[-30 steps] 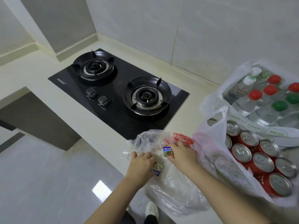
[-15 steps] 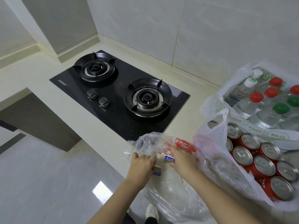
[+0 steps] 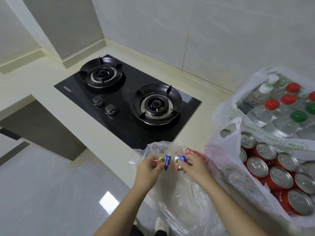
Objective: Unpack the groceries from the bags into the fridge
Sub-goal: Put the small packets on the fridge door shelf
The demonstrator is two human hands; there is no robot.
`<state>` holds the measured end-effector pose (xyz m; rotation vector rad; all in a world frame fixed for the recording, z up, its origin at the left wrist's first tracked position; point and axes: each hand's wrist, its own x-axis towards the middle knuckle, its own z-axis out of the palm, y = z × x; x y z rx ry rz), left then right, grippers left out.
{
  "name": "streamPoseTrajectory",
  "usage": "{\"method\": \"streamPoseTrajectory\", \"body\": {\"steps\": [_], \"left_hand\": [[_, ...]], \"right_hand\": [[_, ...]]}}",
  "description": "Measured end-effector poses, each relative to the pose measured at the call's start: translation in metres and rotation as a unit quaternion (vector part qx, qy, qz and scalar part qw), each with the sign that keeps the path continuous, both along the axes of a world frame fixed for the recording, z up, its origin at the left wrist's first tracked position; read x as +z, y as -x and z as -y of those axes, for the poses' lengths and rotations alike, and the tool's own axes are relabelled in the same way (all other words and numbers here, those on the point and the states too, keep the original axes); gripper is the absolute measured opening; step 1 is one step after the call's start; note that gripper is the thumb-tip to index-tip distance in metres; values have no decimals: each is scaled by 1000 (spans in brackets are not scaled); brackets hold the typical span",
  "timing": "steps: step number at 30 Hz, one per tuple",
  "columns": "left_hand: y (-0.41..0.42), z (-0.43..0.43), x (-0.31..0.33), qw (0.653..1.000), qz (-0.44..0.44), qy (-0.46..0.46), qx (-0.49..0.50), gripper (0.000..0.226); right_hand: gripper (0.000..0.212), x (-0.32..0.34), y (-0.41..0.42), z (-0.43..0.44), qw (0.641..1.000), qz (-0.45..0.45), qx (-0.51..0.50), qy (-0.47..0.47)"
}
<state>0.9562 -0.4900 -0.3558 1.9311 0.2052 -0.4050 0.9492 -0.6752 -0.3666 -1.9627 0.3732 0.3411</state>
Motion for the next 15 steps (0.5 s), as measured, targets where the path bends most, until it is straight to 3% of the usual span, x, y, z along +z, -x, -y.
{"method": "streamPoseTrajectory", "body": {"steps": [4, 9, 15], "left_hand": [[0, -1, 10, 997, -3, 68, 45, 9], [7, -10, 24, 993, 22, 108, 46, 34], [17, -39, 33, 983, 15, 129, 130, 18]], "right_hand": [[12, 10, -3, -6, 997, 10, -44, -68], [9, 22, -7, -19, 993, 10, -48, -107], [11, 37, -13, -51, 989, 29, -15, -142]]}}
